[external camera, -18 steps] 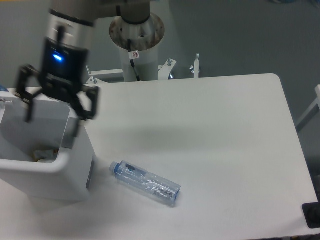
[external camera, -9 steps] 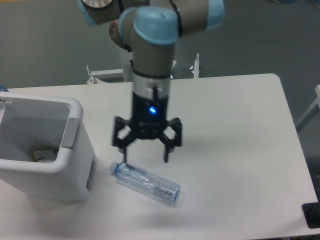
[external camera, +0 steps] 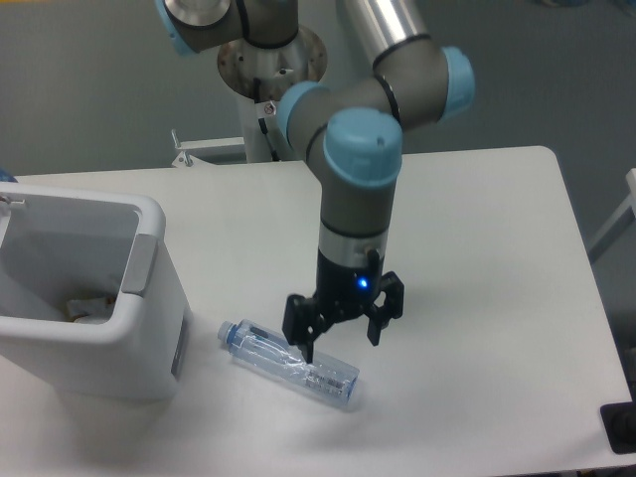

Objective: Place the trash in the trash can
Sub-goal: 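Move the gripper over the clear water bottle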

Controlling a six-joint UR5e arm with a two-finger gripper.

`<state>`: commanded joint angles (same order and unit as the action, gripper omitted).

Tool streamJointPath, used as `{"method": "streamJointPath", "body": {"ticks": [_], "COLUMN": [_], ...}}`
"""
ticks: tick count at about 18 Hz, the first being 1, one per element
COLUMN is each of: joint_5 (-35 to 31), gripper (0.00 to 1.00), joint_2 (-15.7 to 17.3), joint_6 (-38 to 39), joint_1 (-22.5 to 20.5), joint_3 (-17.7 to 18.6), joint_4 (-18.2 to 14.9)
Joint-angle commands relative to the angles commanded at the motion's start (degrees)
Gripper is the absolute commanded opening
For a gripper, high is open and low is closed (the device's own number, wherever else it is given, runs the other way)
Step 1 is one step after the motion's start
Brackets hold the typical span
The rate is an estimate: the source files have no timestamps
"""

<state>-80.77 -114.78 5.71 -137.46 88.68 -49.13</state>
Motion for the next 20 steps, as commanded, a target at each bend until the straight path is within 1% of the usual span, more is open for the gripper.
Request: {"method": "streamJointPath", "body": {"ticks": [9,12,13,16,20], "joint_5": [-1.85,-3.61,-3.78,-5.27,-6.24], "gripper": [1.0,1.0,1.0,1.0,1.0], "joint_2": [-3.96,-5.45,-5.98,-7.29,-8.35], "joint_6": [6.24,6.42,6.6,6.69,7.03], "joint_1": [1.58,2.72,2.81,2.9,3.43], "joint_3": [0.18,-0.17,-0.26,-0.44,-0.53], "joint_4": [-0.18,-1.4,-1.41,-2.9,-3.6]}}
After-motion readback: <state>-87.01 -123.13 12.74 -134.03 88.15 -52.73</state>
